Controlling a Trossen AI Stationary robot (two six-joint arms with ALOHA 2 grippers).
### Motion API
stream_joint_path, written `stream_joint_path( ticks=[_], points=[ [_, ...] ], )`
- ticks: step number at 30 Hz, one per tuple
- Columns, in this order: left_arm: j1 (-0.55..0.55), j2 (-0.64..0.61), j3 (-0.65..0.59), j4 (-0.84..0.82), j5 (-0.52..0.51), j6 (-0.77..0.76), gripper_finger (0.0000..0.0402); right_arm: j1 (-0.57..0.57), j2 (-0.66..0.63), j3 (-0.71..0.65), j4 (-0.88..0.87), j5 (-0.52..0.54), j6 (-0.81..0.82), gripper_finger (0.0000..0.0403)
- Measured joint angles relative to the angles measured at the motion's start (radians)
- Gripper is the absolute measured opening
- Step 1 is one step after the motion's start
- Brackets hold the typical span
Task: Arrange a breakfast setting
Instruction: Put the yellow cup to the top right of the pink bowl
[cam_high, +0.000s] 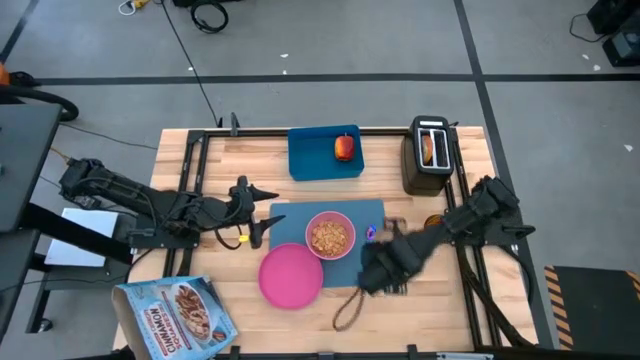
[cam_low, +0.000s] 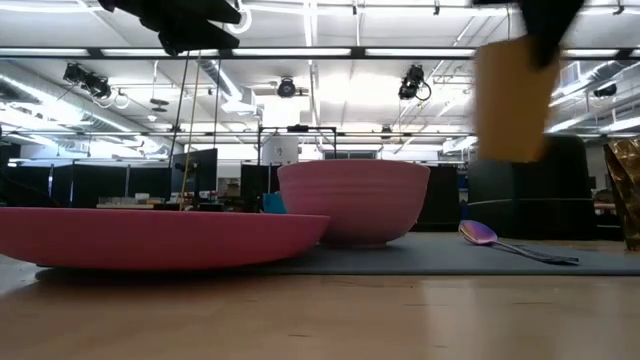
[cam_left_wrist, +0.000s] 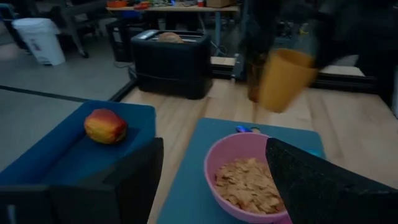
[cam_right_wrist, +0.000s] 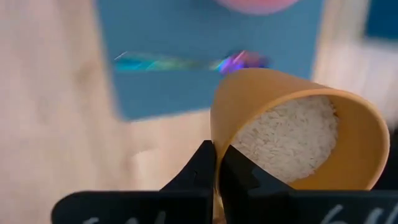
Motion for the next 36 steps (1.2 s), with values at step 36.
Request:
stream_joint_path(
  ticks=[36],
  points=[
    [0.039, 0.0, 0.0, -0.001, 0.043, -0.007, 0.029, -0.506, -0.051, -0.305, 0.398, -0.118, -0.895, 0.0017]
  ],
)
